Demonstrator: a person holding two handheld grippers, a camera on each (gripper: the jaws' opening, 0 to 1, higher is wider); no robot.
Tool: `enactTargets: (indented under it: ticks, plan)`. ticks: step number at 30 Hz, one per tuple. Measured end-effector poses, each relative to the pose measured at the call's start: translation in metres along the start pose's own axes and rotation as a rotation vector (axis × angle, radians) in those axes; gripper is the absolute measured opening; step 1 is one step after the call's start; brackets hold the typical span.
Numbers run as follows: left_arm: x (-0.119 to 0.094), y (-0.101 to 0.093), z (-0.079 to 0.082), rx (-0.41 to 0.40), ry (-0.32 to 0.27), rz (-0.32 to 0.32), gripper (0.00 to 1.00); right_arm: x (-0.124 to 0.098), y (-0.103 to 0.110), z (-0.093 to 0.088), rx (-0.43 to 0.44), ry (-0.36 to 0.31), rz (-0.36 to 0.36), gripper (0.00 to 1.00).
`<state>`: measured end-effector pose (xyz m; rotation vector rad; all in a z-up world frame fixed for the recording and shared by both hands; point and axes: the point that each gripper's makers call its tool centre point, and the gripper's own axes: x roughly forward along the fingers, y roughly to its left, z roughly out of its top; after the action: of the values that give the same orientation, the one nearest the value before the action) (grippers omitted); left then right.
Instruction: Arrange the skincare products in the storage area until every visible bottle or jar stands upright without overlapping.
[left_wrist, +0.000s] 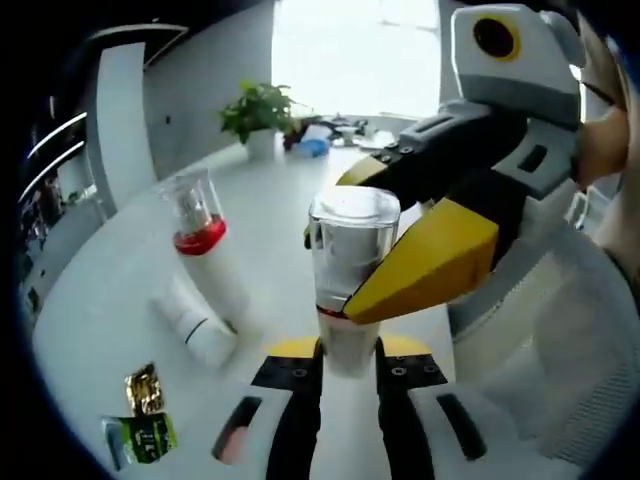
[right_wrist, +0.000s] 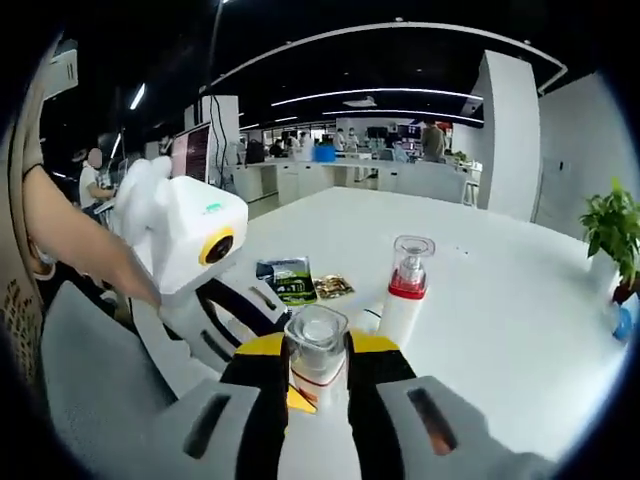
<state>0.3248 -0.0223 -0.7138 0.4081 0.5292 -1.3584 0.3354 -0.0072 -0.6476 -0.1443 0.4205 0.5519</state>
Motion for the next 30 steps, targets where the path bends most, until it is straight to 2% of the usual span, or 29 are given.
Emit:
enactTargets:
  ticks: [9,20,30]
  plan:
    - [0.017,0.005,-0.013,-0.002,0.027,0.009,0.17,0.012,-0.005,-0.019,-0.032,0.051,-0.033,0.21]
    - [0.031,0.007,-0.026,0.015,0.056,-0.008,0.17,0.018,-0.010,-0.035,-0.021,0.093,-0.053,0.21]
    - [0.035,0.010,-0.021,0.016,0.033,-0.021,0.17,0.019,-0.020,-0.035,-0.002,0.071,-0.083,0.22]
